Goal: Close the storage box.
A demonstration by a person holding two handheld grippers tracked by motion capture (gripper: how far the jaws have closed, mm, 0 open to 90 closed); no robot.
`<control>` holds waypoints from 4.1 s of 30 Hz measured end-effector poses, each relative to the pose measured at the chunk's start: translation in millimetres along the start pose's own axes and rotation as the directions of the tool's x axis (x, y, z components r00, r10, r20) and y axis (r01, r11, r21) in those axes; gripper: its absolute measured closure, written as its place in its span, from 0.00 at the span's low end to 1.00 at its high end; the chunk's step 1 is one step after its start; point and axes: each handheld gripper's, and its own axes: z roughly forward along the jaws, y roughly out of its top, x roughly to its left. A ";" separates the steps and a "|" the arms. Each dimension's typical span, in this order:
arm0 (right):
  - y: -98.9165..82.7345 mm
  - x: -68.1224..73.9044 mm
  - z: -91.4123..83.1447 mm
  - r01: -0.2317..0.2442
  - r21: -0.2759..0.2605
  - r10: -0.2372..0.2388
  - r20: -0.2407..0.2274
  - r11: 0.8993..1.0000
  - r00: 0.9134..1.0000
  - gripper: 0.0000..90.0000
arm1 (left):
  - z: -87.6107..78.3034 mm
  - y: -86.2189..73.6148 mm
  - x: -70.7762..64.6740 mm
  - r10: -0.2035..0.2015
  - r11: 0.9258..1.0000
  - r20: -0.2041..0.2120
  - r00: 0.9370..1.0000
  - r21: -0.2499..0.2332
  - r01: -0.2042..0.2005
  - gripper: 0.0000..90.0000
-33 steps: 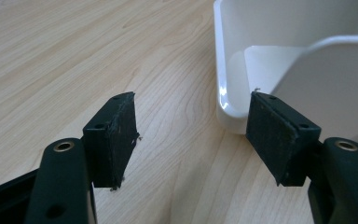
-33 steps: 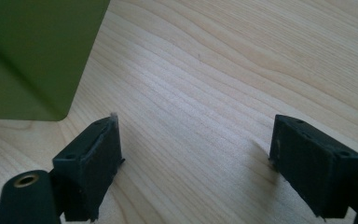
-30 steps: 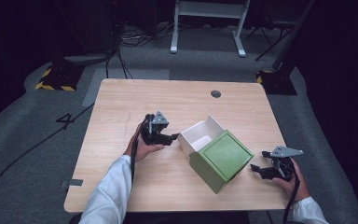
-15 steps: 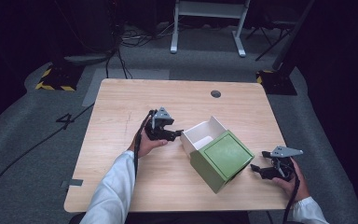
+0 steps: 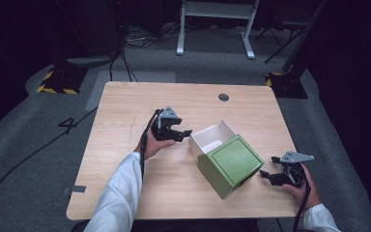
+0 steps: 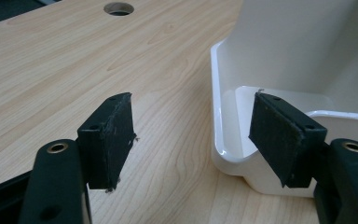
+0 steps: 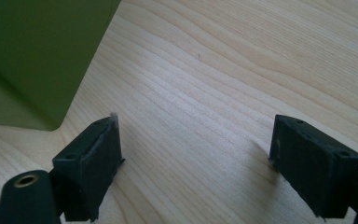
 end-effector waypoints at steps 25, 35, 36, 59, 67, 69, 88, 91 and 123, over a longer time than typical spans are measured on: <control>-0.1 0.3 -0.1 0.002 -0.001 -0.002 0.002 1.000 1.000 0.18 | 35.2 -6.5 -4.4 -0.005 0.995 0.088 0.996 0.101 -0.004 0.50; -0.1 0.3 -0.1 0.002 -0.001 -0.002 0.001 1.000 1.000 0.18 | 43.5 -9.1 -12.0 -0.052 0.996 0.190 0.980 0.080 0.038 0.62; -0.1 0.3 -0.1 0.002 -0.001 -0.002 0.001 1.000 1.000 0.18 | 43.7 -9.0 -14.1 -0.053 0.996 0.205 0.977 0.080 0.037 0.62; 0.1 0.5 0.0 0.002 -0.001 -0.002 0.002 1.000 1.000 0.18 | 42.2 -6.2 -56.6 0.015 0.995 0.153 0.988 0.095 -0.030 0.59; 0.1 0.5 0.0 0.003 -0.001 -0.003 0.002 1.000 1.000 0.18 | 39.0 -5.7 -73.6 0.060 0.992 0.129 0.990 0.106 -0.074 0.58; 0.1 0.5 0.0 0.003 -0.001 -0.003 0.002 1.000 1.000 0.18 | 38.7 -5.8 -76.5 0.064 0.991 0.129 0.989 0.109 -0.079 0.58; 0.1 0.4 0.0 0.001 0.000 -0.001 0.002 1.000 1.000 0.18 | 29.5 0.5 -91.1 0.159 0.976 0.067 0.985 0.143 -0.167 0.44; 0.1 0.6 0.0 0.004 -0.002 -0.004 0.004 1.000 1.000 0.18 | 22.6 2.4 -90.0 0.174 0.974 0.042 0.984 0.141 -0.179 0.40; 0.1 0.6 0.0 0.003 -0.001 -0.003 0.004 1.000 1.000 0.18 | -57.1 -16.6 -56.5 0.237 0.959 -0.138 0.962 0.191 -0.209 0.21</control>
